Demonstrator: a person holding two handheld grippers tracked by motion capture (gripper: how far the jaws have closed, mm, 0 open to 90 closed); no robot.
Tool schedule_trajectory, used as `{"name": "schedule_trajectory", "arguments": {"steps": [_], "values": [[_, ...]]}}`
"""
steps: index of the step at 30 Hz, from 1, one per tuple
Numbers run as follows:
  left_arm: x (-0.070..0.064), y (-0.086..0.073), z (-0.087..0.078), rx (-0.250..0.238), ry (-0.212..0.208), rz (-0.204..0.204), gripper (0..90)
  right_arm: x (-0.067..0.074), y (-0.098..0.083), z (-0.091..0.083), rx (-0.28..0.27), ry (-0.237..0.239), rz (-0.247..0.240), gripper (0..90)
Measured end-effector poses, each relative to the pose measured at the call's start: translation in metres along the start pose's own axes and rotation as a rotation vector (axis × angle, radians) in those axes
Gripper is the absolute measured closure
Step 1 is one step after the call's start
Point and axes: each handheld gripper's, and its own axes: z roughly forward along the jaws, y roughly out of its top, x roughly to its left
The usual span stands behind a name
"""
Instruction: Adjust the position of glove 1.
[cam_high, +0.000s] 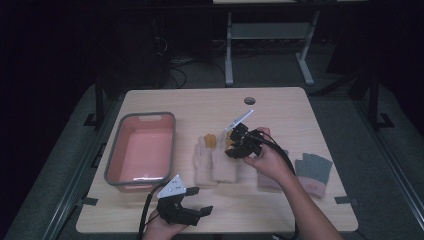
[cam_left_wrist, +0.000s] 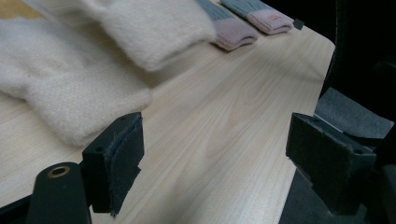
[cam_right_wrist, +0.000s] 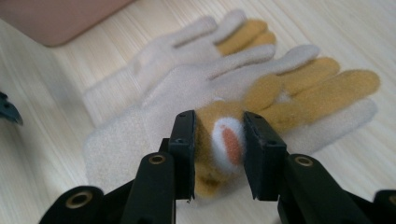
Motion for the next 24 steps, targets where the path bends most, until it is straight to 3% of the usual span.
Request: {"name": "schedule_trajectory", "arguments": {"steps": [11, 24], "values": [[0.0, 0.0, -0.001, -0.002, -0.002, 0.001, 19.3, 0.008, 0.029, 0.02, -0.006, 0.044, -0.039, 66.6], [0.001, 0.0, -0.003, -0.005, -0.002, 0.005, 19.3, 0.01, 0.04, 0.045, 0.025, 0.078, -0.055, 66.4]]}}
